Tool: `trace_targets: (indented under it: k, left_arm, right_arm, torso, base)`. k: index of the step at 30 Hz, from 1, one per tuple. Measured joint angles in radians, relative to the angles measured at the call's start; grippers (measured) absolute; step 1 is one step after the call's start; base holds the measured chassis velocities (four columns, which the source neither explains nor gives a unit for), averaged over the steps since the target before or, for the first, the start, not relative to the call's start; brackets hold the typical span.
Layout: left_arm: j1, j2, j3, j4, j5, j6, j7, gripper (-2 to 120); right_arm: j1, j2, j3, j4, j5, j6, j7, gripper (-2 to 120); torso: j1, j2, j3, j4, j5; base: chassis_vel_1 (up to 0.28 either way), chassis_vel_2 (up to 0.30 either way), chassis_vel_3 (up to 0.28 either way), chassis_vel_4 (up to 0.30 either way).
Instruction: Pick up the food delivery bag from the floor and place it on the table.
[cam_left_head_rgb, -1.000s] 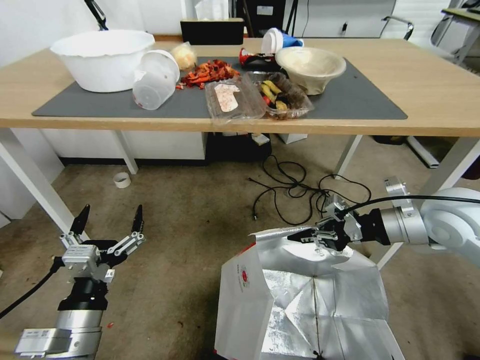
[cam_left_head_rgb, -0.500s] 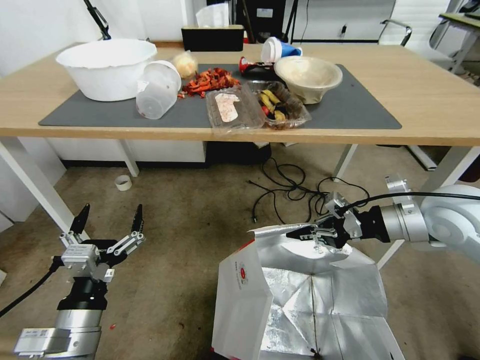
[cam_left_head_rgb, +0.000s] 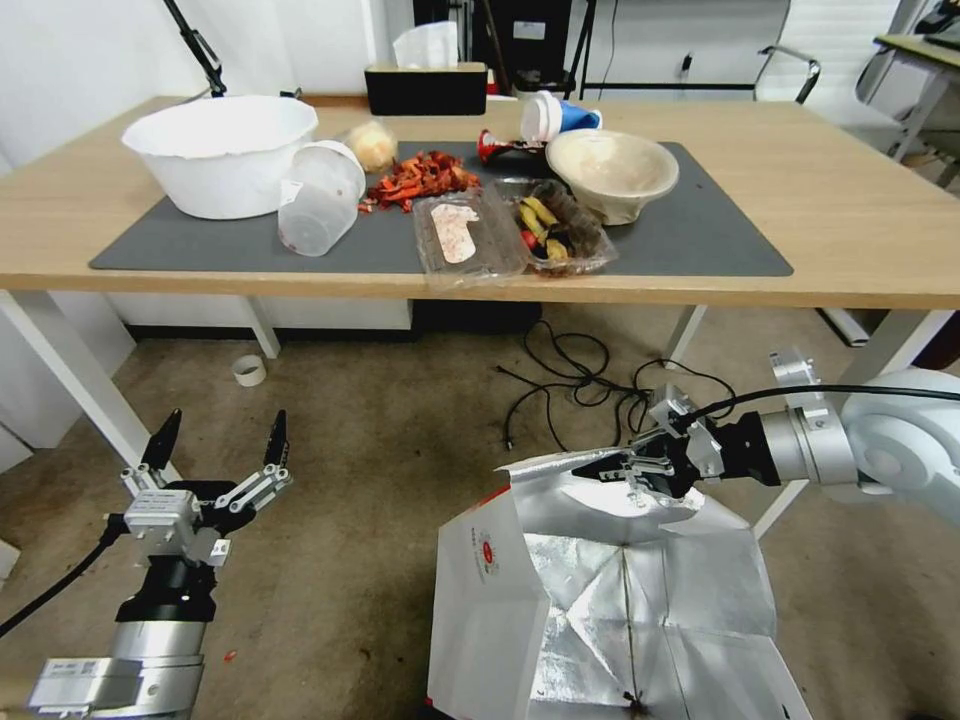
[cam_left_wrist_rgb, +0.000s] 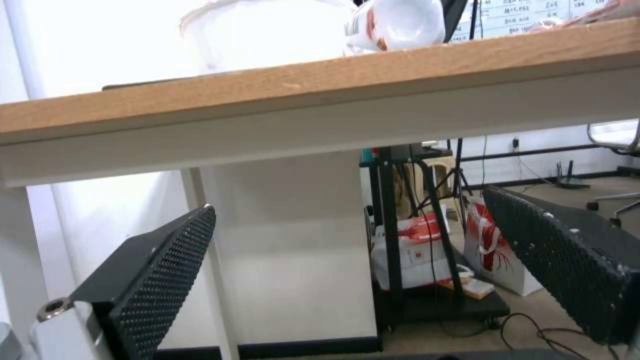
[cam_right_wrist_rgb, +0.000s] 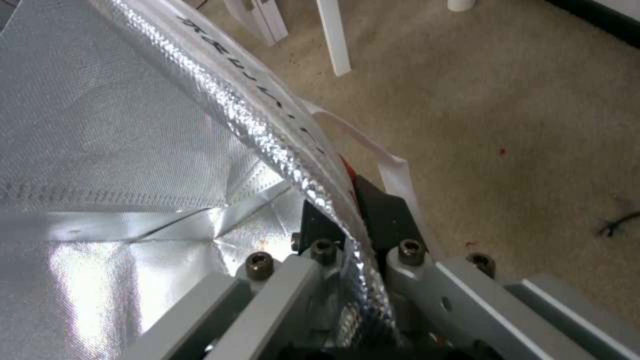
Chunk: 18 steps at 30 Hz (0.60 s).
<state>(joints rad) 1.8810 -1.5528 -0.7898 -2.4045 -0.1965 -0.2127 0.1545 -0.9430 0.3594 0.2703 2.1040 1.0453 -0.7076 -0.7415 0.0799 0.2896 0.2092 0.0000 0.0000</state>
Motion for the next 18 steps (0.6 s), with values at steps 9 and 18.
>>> trace_targets:
  k: [9, 18]
  left_arm:
    - [0.0, -0.003, 0.003, -0.005, 0.001, 0.001, 0.001, 100]
    - [-0.003, 0.0, 0.001, -0.005, 0.001, 0.002, 0.0, 100]
  right_arm:
    - [0.002, -0.008, 0.001, 0.002, 0.005, 0.0, -0.001, 0]
    - [0.004, -0.015, 0.006, 0.004, 0.011, -0.001, -0.002, 0]
  torso:
    - [0.011, 0.038, 0.027, -0.0001, 0.0]
    - [0.023, 0.077, 0.055, 0.0, 0.0001]
  base:
    - [0.0, 0.0, 0.0, 0.0]
    - [0.0, 0.0, 0.0, 0.0]
